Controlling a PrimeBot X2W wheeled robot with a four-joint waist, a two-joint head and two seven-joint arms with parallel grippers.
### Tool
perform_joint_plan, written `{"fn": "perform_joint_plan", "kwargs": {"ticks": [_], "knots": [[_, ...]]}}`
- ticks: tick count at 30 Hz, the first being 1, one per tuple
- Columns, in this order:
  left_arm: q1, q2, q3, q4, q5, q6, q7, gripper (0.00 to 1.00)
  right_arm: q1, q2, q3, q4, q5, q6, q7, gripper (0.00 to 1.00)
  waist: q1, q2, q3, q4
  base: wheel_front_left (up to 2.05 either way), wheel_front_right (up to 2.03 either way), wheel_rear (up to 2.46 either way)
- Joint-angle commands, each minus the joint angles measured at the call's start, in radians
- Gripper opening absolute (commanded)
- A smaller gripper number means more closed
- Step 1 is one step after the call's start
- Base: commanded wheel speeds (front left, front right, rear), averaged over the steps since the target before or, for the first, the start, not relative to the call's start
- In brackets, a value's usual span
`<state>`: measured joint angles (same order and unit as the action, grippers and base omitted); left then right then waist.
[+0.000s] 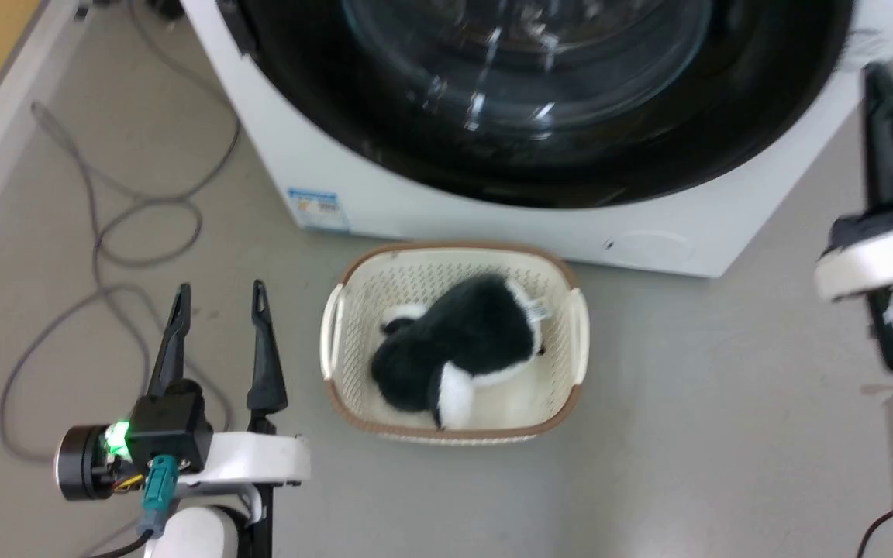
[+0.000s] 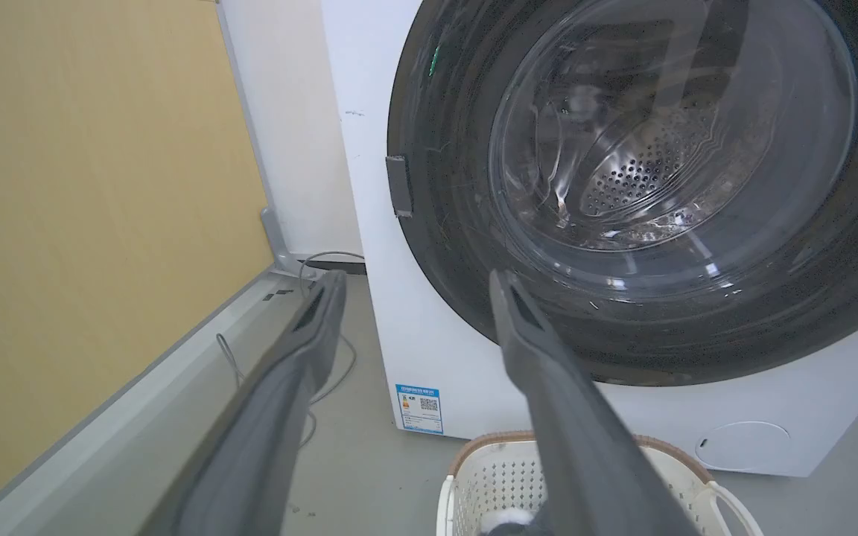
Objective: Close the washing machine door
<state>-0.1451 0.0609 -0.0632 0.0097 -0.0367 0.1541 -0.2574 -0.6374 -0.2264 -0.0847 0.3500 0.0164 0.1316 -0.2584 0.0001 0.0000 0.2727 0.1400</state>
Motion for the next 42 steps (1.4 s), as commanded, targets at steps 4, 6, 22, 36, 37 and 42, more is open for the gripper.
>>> {"fn": "perform_joint_plan", "kwargs": {"ticks": [4, 6, 22, 36, 37, 42], "knots": [[0.039, 0.011, 0.012, 0.014, 0.009, -0.006, -0.004, 1.00, 0.136, 0.052, 0.011, -0.092, -0.013, -0.001, -0.003, 0.00, -0.0001, 0.0000, -0.104, -0.074, 0.00, 0.00, 0.00], [0.056, 0.014, 0.017, 0.021, 0.010, -0.005, -0.004, 1.00, 0.194, 0.065, 0.026, -0.112, -0.015, -0.001, -0.003, 0.00, -0.0001, 0.0000, -0.135, -0.093, 0.00, 0.00, 0.00], [0.190, 0.016, 0.047, 0.056, -0.013, -0.026, -0.004, 1.00, 0.561, 0.171, 0.061, -0.192, 0.027, -0.001, -0.003, 1.00, -0.0001, 0.0000, -0.266, -0.178, 0.00, 0.00, 0.00], [0.186, 0.012, 0.045, 0.063, -0.013, -0.041, 0.006, 0.00, 0.607, 0.170, 0.058, -0.225, 0.079, 0.000, 0.005, 0.00, -0.0001, 0.0000, -0.275, -0.176, 0.00, 0.00, 0.00], [0.186, 0.012, 0.045, 0.063, -0.013, -0.041, 0.008, 0.00, 0.608, 0.170, 0.059, -0.226, 0.078, 0.000, 0.007, 0.00, -0.0001, 0.0000, -0.275, -0.176, 0.00, 0.00, 0.00], [0.184, 0.011, 0.046, 0.060, -0.011, -0.046, 0.018, 0.00, 0.609, 0.170, 0.060, -0.231, 0.074, 0.000, 0.017, 0.00, -0.0001, 0.0000, -0.275, -0.175, 0.00, 0.00, 0.00]]}}
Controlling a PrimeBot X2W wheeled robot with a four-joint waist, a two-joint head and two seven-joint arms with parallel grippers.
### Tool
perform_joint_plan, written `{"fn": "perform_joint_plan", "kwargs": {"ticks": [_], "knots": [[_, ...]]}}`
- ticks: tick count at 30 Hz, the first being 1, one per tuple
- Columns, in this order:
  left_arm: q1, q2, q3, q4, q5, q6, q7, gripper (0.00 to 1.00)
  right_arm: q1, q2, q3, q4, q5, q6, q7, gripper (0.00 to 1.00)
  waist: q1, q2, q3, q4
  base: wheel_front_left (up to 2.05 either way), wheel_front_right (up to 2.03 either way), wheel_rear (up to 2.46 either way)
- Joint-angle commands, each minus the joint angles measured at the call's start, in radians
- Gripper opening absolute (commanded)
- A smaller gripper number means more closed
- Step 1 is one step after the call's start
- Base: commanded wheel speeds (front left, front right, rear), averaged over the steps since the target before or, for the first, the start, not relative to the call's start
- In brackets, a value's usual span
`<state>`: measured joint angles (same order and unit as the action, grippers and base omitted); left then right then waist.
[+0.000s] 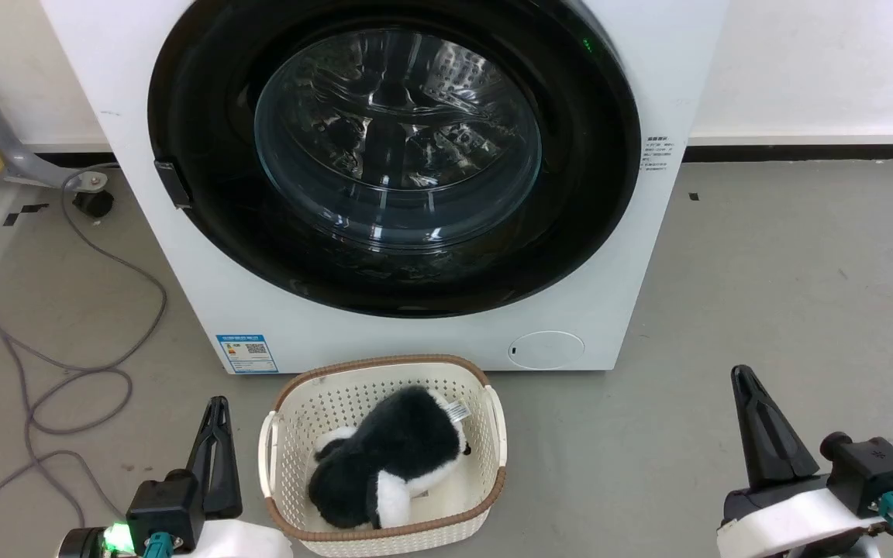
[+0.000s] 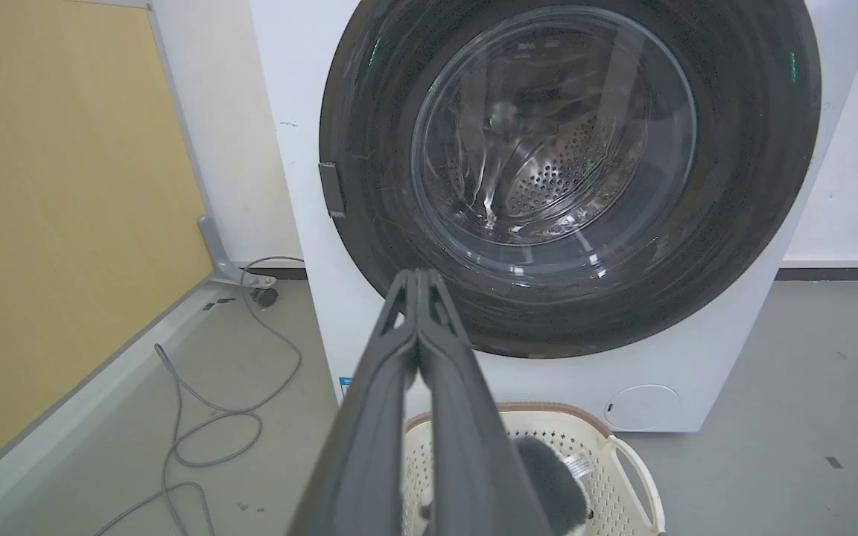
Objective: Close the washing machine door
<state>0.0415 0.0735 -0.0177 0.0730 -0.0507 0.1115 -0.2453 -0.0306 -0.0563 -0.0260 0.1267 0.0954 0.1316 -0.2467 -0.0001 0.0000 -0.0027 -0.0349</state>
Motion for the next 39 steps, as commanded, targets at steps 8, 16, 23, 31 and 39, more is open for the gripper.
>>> {"fn": "perform_joint_plan", "kwargs": {"ticks": [8, 16, 23, 31, 39], "knots": [[-0.005, -0.003, 0.002, -0.008, 0.006, -0.011, 0.022, 0.00, 0.004, 0.001, 0.003, -0.016, -0.011, 0.000, 0.022, 0.00, 0.0001, 0.0000, 0.000, 0.003, 0.00, 0.00, 0.00], [-0.008, -0.004, 0.003, -0.013, 0.010, -0.018, 0.039, 0.00, 0.006, 0.001, 0.004, -0.024, -0.017, 0.000, 0.039, 0.00, 0.0001, 0.0000, 0.000, 0.005, 0.00, 0.00, 0.00], [-0.010, -0.006, 0.004, -0.017, 0.012, -0.024, 0.051, 0.00, 0.007, 0.001, 0.006, -0.030, -0.022, 0.000, 0.051, 0.00, 0.0001, 0.0000, 0.001, 0.007, 0.00, 0.00, 0.00], [-0.012, -0.007, 0.005, -0.021, 0.015, -0.031, 0.067, 0.00, 0.009, 0.002, 0.007, -0.038, -0.028, 0.000, 0.067, 0.00, 0.0001, 0.0000, 0.001, 0.009, 0.00, 0.00, 0.00], [-0.015, -0.009, 0.006, -0.026, 0.019, -0.038, 0.083, 0.00, 0.011, 0.002, 0.009, -0.046, -0.034, 0.000, 0.084, 0.00, 0.0001, 0.0000, 0.001, 0.012, 0.00, 0.00, 0.00]]}}
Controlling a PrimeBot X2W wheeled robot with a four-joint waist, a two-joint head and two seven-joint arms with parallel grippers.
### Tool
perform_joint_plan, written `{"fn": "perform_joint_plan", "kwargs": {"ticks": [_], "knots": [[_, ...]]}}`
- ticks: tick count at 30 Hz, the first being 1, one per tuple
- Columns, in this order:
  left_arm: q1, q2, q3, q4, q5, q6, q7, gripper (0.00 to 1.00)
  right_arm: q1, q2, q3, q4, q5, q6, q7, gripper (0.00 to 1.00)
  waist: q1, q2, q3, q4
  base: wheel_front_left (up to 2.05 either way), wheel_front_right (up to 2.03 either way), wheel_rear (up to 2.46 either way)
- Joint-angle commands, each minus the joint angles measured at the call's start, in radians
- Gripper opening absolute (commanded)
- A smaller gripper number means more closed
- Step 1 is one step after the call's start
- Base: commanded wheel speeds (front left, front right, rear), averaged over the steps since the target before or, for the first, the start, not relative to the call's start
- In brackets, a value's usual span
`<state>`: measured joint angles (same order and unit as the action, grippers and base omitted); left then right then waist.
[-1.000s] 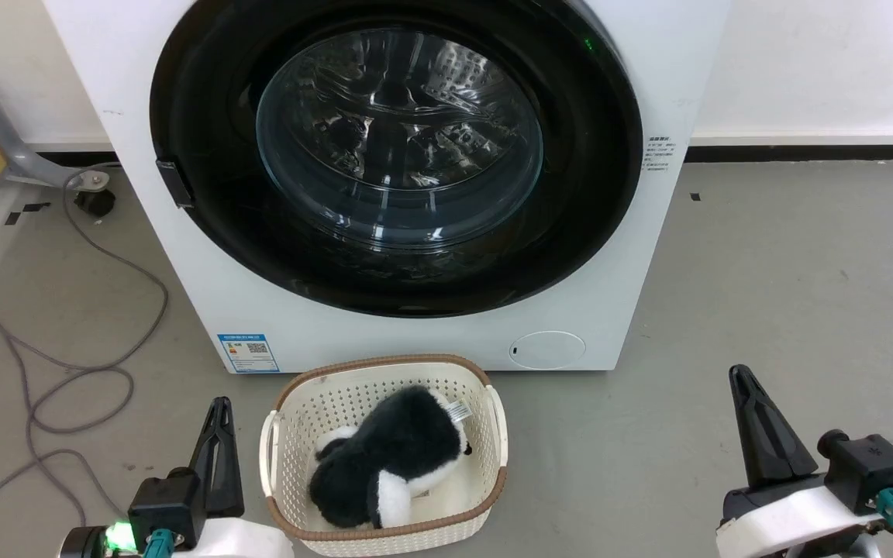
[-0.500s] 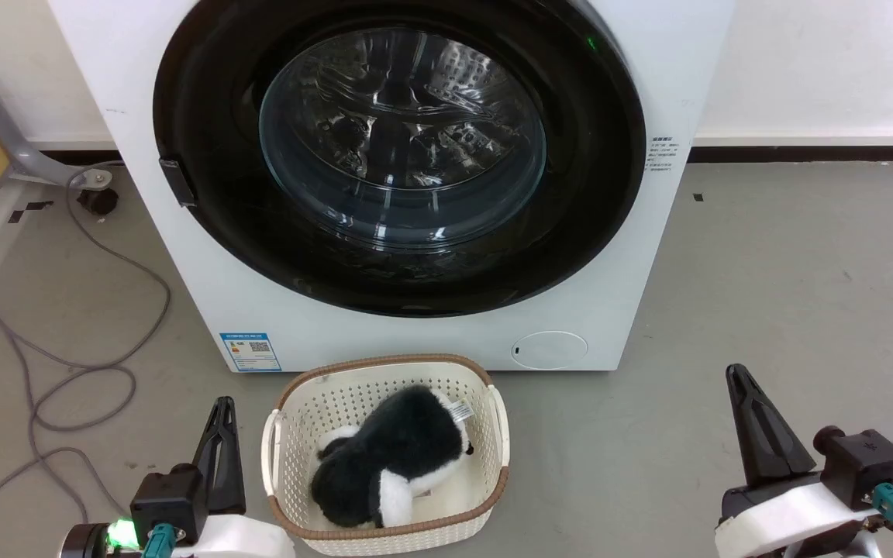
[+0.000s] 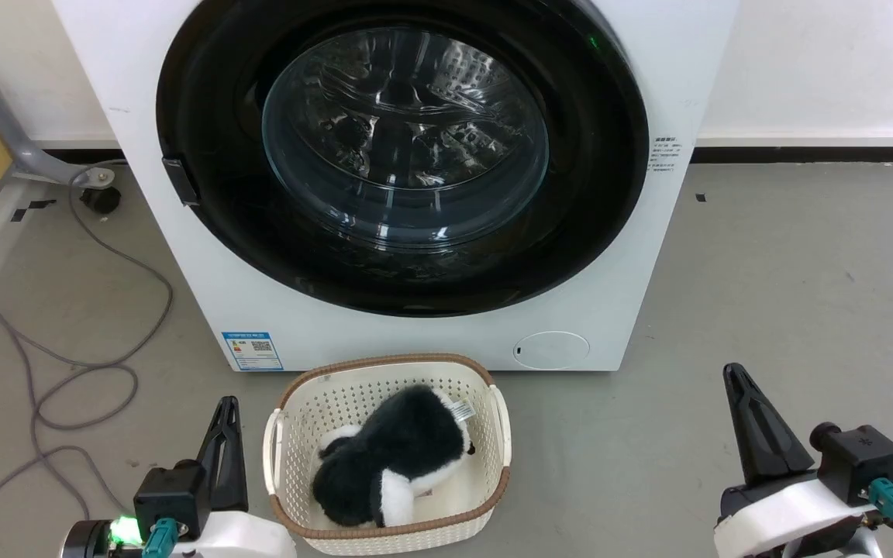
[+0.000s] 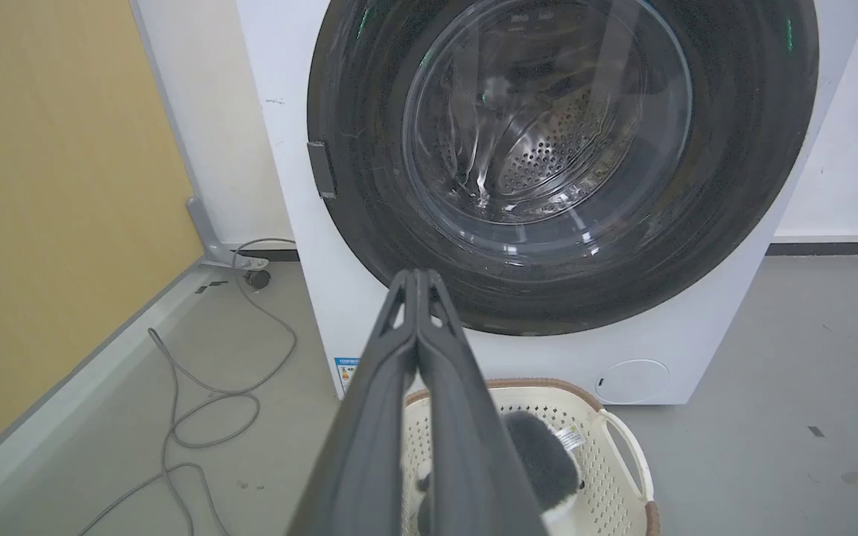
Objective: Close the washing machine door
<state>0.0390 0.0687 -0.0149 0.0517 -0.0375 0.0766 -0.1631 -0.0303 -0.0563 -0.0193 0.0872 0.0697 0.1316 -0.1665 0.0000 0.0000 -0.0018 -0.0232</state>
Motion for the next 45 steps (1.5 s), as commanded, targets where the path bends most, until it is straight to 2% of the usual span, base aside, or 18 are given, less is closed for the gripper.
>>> {"fn": "perform_joint_plan", "kwargs": {"ticks": [1, 45], "knots": [[-0.013, -0.004, 0.003, -0.005, 0.006, -0.005, 0.003, 0.00, 0.011, 0.002, 0.003, -0.008, -0.009, 0.000, 0.006, 0.00, 0.0000, 0.0000, 0.000, 0.000, 0.00, 0.00, 0.00], [-0.028, -0.012, 0.010, -0.031, 0.024, -0.045, 0.093, 0.00, 0.022, 0.004, 0.012, -0.052, -0.043, -0.001, 0.096, 0.00, 0.0000, 0.0000, 0.001, 0.013, 0.00, 0.00, 0.00]]}}
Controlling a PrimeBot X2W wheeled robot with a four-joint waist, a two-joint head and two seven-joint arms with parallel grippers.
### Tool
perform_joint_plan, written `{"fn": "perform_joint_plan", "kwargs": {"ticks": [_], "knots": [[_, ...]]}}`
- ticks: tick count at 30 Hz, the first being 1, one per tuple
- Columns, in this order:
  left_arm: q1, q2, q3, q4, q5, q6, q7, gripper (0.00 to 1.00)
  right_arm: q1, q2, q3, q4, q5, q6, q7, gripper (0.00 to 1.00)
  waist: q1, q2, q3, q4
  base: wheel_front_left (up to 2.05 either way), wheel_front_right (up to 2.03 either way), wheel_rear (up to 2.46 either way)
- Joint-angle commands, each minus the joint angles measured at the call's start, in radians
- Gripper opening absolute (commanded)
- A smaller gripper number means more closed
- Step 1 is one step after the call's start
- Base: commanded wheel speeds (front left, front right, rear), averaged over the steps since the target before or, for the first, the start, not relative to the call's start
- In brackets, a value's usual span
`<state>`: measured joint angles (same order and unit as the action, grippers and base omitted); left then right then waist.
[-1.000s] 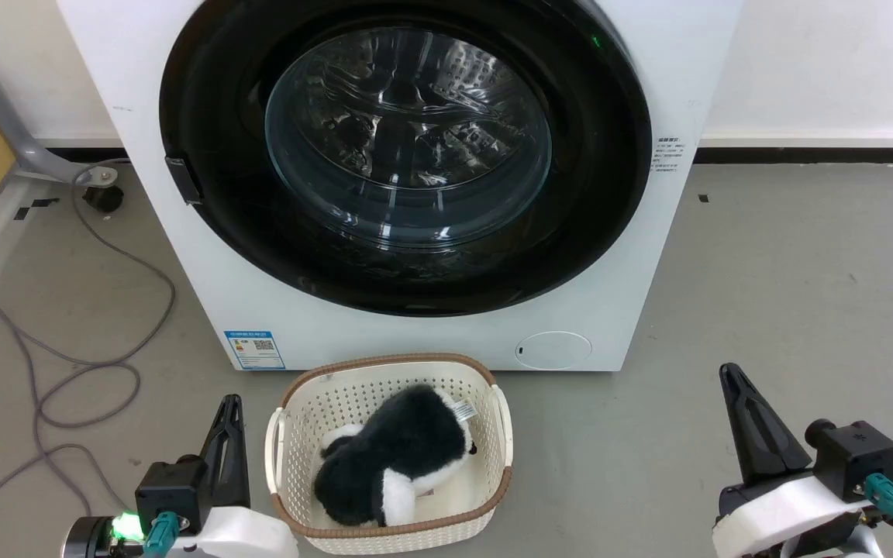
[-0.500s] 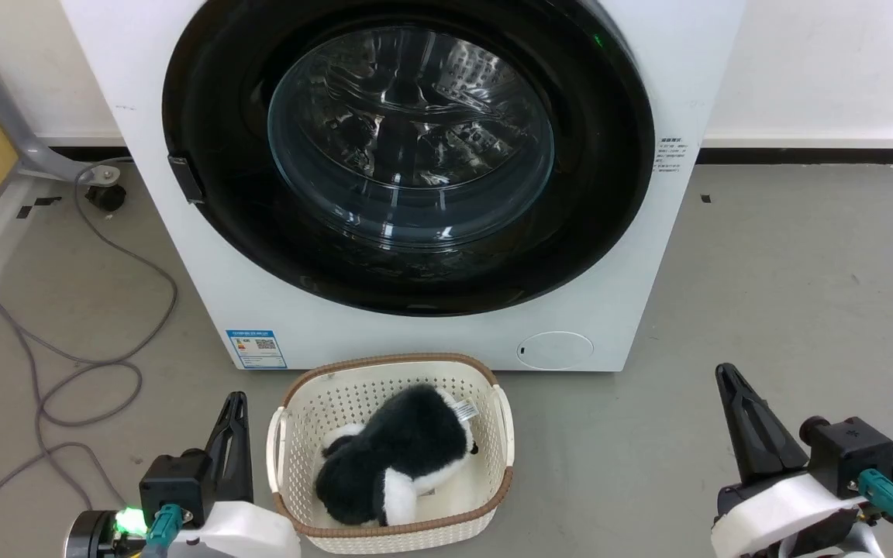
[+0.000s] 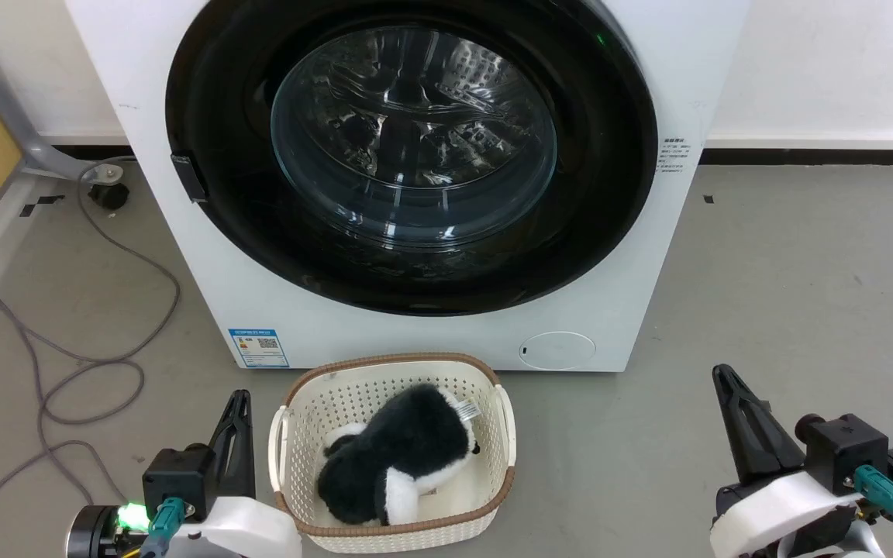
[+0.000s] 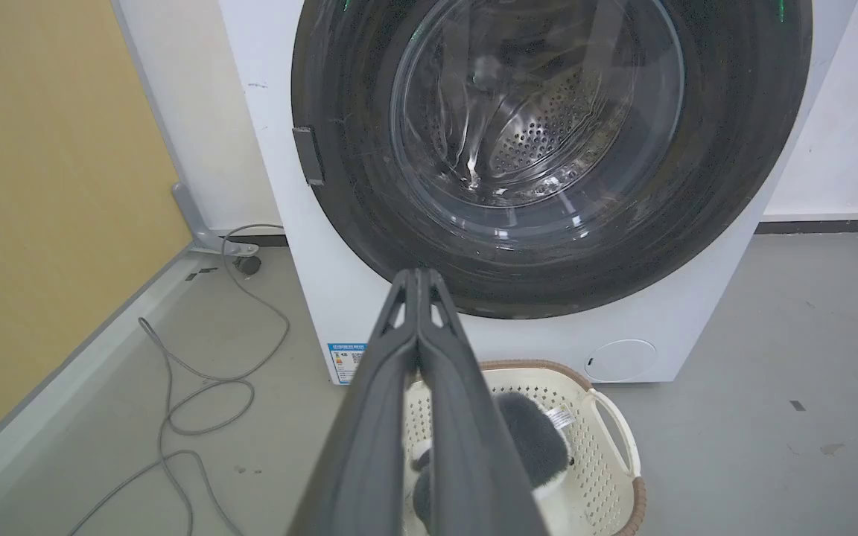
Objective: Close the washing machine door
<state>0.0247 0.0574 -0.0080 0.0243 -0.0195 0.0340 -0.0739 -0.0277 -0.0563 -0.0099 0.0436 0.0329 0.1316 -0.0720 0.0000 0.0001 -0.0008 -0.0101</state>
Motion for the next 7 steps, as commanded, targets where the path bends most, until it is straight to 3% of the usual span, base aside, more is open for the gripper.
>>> {"fn": "perform_joint_plan", "kwargs": {"ticks": [1, 7], "knots": [[-0.014, -0.001, 0.003, -0.005, 0.006, -0.003, 0.006, 0.00, 0.020, 0.004, 0.003, -0.010, -0.007, -0.001, 0.004, 0.00, 0.0000, -0.0001, 0.000, 0.000, 0.00, 0.00, 0.00], [-0.016, -0.002, 0.004, -0.008, 0.008, -0.009, 0.018, 0.00, 0.021, 0.005, 0.004, -0.016, -0.012, -0.001, 0.016, 0.00, 0.0000, -0.0001, 0.000, 0.002, 0.00, 0.00, 0.00]]}}
